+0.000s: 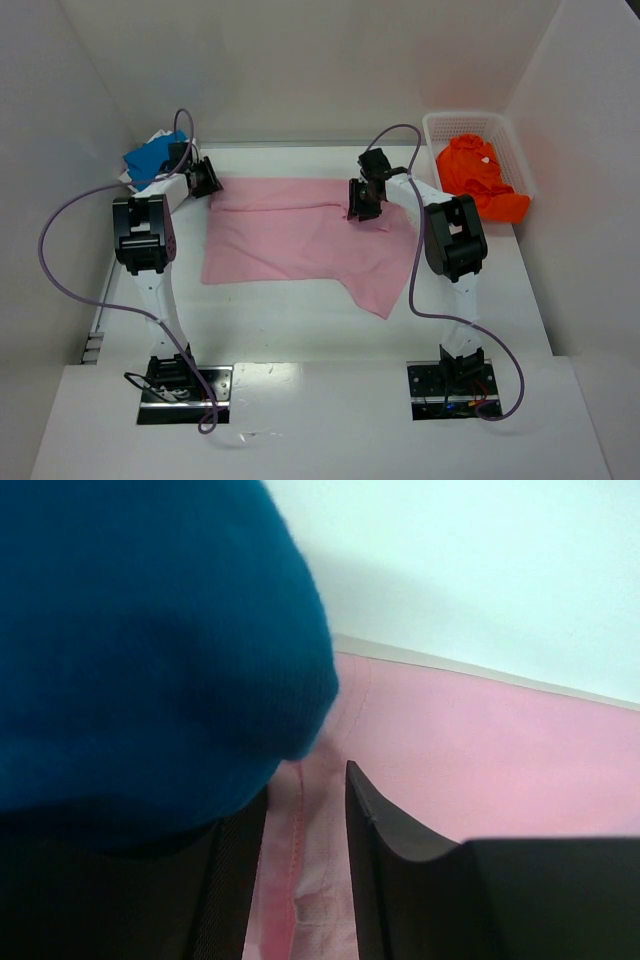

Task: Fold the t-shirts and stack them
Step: Fold the flattened tshirt in 1/3 of the way

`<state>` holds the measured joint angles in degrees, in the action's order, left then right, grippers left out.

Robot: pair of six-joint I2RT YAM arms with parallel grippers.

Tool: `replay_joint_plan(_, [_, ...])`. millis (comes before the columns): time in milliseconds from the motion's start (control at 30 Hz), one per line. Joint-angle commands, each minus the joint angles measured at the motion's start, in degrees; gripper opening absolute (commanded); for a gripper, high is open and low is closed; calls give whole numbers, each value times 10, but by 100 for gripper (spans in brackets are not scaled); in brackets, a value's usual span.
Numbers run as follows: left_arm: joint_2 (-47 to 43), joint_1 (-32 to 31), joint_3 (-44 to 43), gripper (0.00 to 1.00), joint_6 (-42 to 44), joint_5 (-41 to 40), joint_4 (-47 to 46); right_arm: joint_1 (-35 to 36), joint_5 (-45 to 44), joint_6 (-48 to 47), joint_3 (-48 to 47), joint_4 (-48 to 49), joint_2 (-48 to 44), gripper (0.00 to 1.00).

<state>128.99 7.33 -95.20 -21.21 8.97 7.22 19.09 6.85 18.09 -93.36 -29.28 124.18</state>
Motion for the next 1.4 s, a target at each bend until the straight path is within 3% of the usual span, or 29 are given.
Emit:
replay_joint_plan(0, [15, 3, -10, 44, 1, 18, -24, -3, -17, -10, -11, -15, -26, 46])
replay_joint_plan(200, [-9, 3, 28, 44, -17, 47, -91, -8, -17, -16, -11, -20, -26, 46])
replay_joint_plan(533, [1, 25, 37, 65, -55, 126, -145, -8, -27, -16, 5, -20, -32, 46])
replay_joint_plan(667, [1, 30, 37, 65, -55, 137, -150, -8, -32, -16, 5, -20, -32, 46])
replay_joint_plan(833, [1, 36, 37, 54, -66, 137, -150, -8, -32, -16, 11, -20, -37, 46])
replay_joint_plan(1033, [-10, 36, 48, 53, -72, 85, -144, -8, -43, -16, 21, -20, -42, 46])
replay_joint_plan(1367, [-23, 36, 43, 70, -47, 117, -139, -8, -43, -16, 21, -20, -54, 46])
